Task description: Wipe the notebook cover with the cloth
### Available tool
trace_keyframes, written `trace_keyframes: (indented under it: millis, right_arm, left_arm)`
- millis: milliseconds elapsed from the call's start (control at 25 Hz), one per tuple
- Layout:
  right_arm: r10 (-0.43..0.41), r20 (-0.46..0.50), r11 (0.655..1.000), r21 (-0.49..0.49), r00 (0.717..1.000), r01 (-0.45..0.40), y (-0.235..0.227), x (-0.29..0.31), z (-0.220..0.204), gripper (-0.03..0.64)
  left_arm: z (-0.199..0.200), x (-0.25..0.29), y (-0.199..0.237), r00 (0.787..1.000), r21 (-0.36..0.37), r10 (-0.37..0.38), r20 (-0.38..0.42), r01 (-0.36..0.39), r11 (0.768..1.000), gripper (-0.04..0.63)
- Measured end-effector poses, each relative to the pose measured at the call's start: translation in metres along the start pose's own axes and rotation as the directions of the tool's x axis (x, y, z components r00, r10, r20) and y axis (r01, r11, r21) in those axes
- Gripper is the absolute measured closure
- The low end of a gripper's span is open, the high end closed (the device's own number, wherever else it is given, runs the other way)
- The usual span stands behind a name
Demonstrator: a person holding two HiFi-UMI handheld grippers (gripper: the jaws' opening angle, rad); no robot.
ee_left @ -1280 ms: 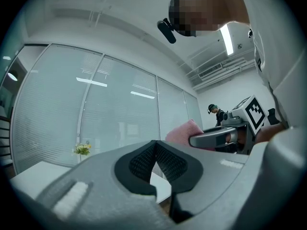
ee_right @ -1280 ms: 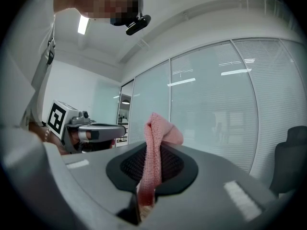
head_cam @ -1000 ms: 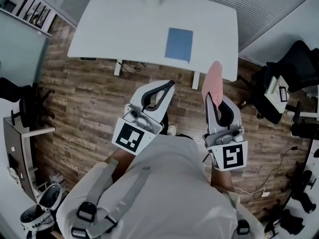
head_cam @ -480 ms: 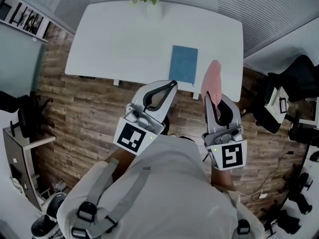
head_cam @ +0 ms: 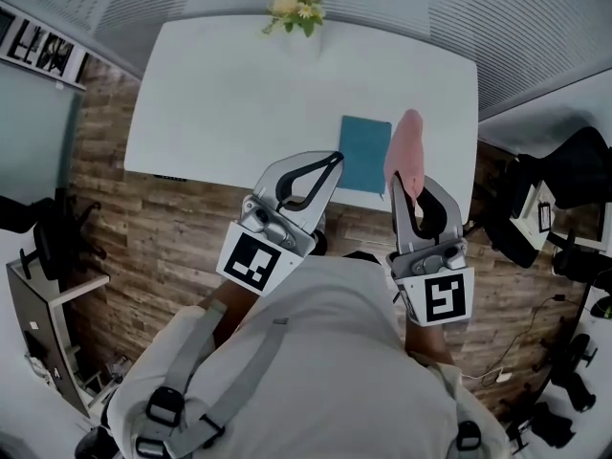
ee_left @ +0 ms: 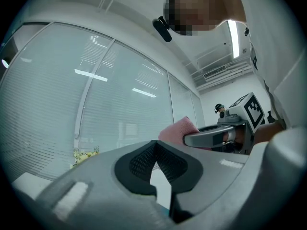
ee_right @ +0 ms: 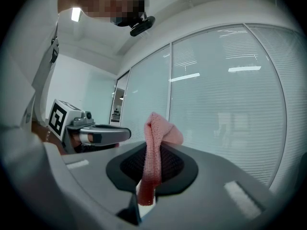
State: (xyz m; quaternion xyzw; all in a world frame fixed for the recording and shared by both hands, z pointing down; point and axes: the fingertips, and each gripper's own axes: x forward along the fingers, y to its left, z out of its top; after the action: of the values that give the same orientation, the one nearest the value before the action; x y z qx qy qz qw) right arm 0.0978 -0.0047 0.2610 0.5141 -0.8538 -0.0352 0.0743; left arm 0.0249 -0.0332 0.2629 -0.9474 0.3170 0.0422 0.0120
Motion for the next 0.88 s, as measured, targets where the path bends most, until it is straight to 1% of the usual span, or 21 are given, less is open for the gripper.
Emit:
trace_keyframes:
  millis: [280,440,600,720,880]
  right_arm:
    - [-0.007,-0.011,1.0,0.006,1.0,0.007,-0.001,0.029,-0.002,0.584]
    - [-0.02,-0.03,1.0,-0.015,0.999,0.019,-0.001,0.037,-0.01,0.585]
    - [-0.025,-0.059,0.997,-0.078,0.998,0.02,-0.001,0.046,-0.028,0.586]
    - [-0.014,-0.105,0.989,-0.146,0.994,-0.001,-0.002,0.054,-0.05,0.585]
    - [-0.009,-0.238,0.966,-0.252,0.971,-0.053,-0.005,0.063,-0.088,0.585]
  left_arm:
    - [-0.011,0.01,0.023,1.0,-0.017,-0.023,-0.016,0.023,1.0,0.595]
    - [-0.022,0.013,0.028,0.999,-0.017,-0.037,-0.033,0.037,0.999,0.595]
    - [-0.046,0.016,0.033,0.996,-0.008,-0.048,-0.081,0.047,0.999,0.595]
    - [-0.071,0.022,0.037,0.991,-0.006,-0.052,-0.125,0.051,0.999,0.595]
    - [-0.107,0.031,0.043,0.987,-0.004,-0.055,-0.151,0.055,0.998,0.595]
